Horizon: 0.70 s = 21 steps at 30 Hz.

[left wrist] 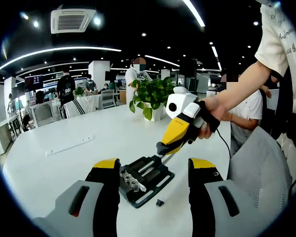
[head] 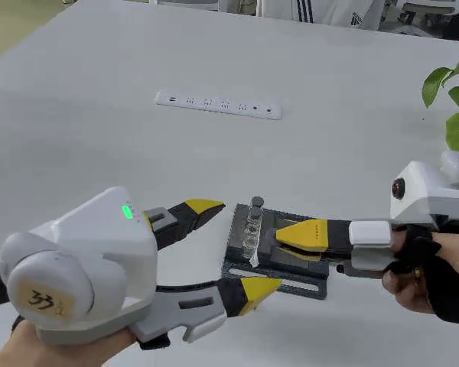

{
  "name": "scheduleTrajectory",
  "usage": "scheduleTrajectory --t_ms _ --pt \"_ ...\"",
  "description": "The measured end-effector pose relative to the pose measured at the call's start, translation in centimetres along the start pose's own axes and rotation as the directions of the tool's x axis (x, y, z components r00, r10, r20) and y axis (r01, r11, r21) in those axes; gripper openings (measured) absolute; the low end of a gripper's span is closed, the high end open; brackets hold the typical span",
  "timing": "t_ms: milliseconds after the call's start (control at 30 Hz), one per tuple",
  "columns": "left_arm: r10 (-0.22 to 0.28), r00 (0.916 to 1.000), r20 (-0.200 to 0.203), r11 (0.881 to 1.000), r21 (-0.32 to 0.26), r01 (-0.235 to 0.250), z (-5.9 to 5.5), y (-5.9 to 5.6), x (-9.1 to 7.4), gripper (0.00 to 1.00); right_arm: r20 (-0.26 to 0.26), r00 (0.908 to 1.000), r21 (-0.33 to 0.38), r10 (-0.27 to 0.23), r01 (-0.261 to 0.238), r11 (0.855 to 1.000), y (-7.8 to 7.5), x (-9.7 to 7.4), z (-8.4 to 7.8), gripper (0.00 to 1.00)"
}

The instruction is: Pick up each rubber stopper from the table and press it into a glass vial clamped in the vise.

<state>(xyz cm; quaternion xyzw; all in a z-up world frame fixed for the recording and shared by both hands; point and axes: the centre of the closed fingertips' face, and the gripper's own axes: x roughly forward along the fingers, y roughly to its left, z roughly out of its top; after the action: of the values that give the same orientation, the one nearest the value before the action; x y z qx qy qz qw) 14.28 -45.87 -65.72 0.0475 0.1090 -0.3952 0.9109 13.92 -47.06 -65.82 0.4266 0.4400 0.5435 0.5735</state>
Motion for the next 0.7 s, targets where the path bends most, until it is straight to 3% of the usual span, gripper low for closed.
scheduleTrajectory --t_ms 100,333,533,700 --pt "-0.012 0.9998 0.017 1.0 0.009 0.012 0.5 -0.2 0.3 0.46 0.042 0.9985 0.08 0.035 -0.038 0.996 0.3 -0.3 0.2 0.04" --pt "-0.053 0.9982 0.028 0.998 0.02 0.053 0.9 -1.0 1.2 0.29 0.069 0.9967 0.131 0.043 -0.052 0.99 0.3 -0.7 0.0 0.04" --pt "-0.089 0.9957 0.027 0.996 0.026 0.088 0.7 -1.7 1.7 0.15 0.045 0.9978 0.142 0.049 -0.054 0.988 0.5 -0.7 -0.8 0.04" --pt "-0.116 0.993 0.026 0.993 0.031 0.115 0.7 -2.3 1.7 0.09 0.027 0.9979 0.149 0.059 -0.063 0.987 0.6 -0.9 -1.1 0.04"
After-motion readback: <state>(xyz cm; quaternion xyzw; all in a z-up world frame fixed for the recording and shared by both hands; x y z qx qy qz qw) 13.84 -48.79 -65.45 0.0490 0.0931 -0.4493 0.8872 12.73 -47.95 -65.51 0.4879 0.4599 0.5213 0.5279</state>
